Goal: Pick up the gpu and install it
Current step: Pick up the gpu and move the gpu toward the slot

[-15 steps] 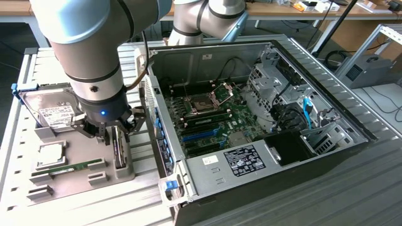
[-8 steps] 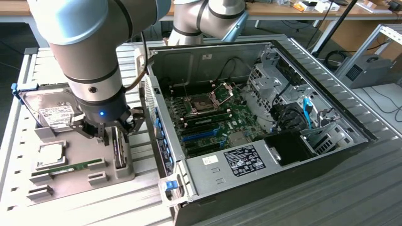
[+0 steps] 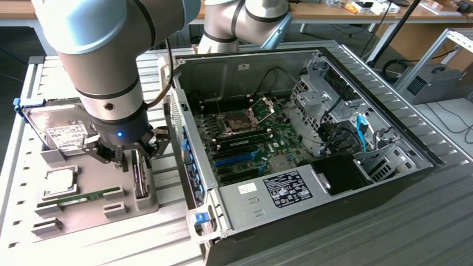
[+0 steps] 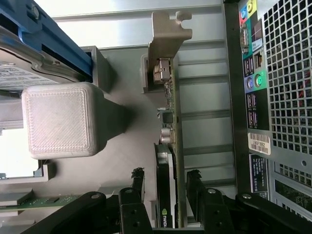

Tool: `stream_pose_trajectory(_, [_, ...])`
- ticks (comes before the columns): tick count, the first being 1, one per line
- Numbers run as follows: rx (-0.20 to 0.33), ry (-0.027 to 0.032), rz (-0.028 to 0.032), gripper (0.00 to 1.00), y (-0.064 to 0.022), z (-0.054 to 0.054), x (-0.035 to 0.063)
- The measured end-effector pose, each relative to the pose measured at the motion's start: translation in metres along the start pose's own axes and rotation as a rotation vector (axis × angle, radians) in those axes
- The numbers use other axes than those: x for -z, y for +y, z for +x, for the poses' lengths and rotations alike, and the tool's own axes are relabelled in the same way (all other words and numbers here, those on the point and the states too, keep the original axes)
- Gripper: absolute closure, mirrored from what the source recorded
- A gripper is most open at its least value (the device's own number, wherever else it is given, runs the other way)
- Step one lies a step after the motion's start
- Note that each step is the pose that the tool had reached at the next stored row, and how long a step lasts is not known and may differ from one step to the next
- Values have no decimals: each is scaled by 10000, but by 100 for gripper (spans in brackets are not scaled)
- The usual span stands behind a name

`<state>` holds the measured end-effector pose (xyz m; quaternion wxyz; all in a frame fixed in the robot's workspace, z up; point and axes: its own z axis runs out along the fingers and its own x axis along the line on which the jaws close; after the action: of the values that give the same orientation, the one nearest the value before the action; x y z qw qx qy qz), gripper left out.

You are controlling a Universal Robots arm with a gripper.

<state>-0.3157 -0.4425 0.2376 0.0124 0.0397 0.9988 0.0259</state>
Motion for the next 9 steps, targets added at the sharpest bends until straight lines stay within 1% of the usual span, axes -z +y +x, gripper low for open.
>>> stream_pose_trajectory(9, [0, 1, 1, 52, -1, 5, 1])
